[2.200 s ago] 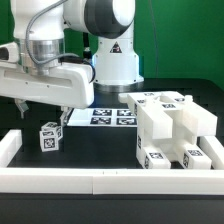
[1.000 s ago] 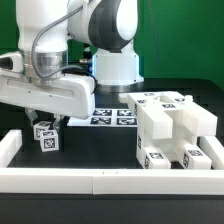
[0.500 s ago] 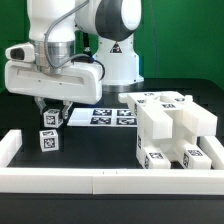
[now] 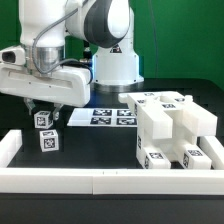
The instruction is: Assemble chair
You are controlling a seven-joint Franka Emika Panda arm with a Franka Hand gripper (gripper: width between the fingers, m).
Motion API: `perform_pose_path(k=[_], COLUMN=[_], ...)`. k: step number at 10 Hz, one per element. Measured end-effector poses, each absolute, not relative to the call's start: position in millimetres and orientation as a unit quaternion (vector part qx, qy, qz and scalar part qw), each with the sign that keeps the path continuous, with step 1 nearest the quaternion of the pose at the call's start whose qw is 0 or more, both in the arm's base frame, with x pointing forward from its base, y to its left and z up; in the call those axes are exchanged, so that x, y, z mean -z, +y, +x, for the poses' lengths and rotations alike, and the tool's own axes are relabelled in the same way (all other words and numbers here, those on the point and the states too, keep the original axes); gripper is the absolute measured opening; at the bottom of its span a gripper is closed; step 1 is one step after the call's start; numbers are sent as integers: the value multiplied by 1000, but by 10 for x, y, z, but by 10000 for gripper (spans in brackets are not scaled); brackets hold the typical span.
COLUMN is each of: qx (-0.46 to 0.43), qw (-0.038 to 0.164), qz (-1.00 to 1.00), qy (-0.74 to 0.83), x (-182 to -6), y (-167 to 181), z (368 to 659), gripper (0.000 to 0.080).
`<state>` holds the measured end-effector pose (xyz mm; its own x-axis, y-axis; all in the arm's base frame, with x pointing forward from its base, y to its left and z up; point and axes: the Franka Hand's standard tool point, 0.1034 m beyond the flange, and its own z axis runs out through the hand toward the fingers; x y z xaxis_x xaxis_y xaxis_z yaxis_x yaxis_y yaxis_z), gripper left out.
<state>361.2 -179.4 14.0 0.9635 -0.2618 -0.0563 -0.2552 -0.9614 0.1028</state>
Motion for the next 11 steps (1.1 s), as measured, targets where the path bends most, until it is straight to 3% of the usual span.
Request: perform_pose_path(k=[1,2,3,5,7,8,11], qx=[35,35,35,45,80,77,179], qw=[47,47,47,37,6,6,-13], qz=[990,990,990,989,988,988,973], qy=[-131,-131,-131,-134,-136,-136,-143], x=[-139,-138,-138,-143,-266,-330,-279], y=[-1794,-1794,-1794,-1774,-1822,-1901,-1947], z=[3611,3611,3610,3623,3846,3969,3982], gripper=[543,543,617,648,648,649,649])
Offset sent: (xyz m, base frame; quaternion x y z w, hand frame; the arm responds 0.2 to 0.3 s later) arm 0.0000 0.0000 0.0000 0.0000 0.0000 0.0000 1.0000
